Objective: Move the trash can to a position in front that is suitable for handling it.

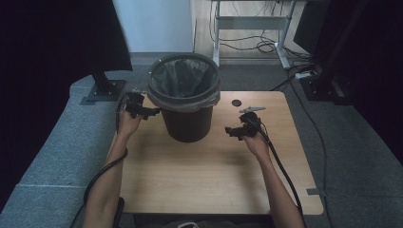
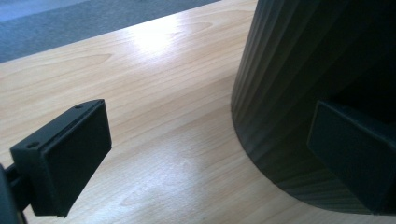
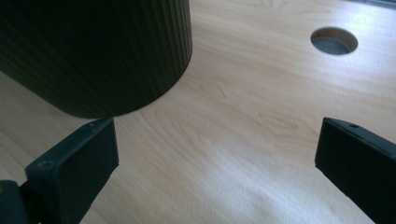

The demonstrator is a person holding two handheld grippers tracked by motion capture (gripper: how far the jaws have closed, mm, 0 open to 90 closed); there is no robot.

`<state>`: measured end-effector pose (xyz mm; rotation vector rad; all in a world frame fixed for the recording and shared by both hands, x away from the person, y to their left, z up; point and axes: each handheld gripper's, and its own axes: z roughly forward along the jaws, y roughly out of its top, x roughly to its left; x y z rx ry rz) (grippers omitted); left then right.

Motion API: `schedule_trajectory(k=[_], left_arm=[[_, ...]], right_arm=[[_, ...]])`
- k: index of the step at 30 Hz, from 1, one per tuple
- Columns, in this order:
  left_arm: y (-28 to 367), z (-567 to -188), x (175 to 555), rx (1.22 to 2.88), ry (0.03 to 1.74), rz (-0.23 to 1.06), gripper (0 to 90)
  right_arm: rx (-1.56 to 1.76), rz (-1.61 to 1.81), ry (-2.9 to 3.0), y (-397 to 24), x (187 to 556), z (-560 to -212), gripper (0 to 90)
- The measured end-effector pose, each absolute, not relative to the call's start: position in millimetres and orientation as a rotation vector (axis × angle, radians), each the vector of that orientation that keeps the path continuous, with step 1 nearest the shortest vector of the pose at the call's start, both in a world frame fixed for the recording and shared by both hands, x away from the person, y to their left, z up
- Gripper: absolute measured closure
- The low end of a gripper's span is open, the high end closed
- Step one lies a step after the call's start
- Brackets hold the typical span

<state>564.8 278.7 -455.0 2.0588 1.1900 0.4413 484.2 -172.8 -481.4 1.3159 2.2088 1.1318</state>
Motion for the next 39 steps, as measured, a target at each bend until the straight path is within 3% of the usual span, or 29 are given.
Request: schedule_trajectory(k=[21, 30, 39], left_arm=[[211, -453, 542, 2.165, 0.954, 0.389, 0.0], [231, -453, 569, 2.011, 1.073, 0.301, 0.0], [225, -455, 585, 2.007, 1.107, 0.309, 0.0]], right_arm=[[1.363, 1.127, 2.102, -182, 519, -457, 0.0], [1.418, 1.164, 2.057, -190, 533, -460, 0.1], [1.459, 1.175, 1.993, -193, 556, -462, 0.9]])
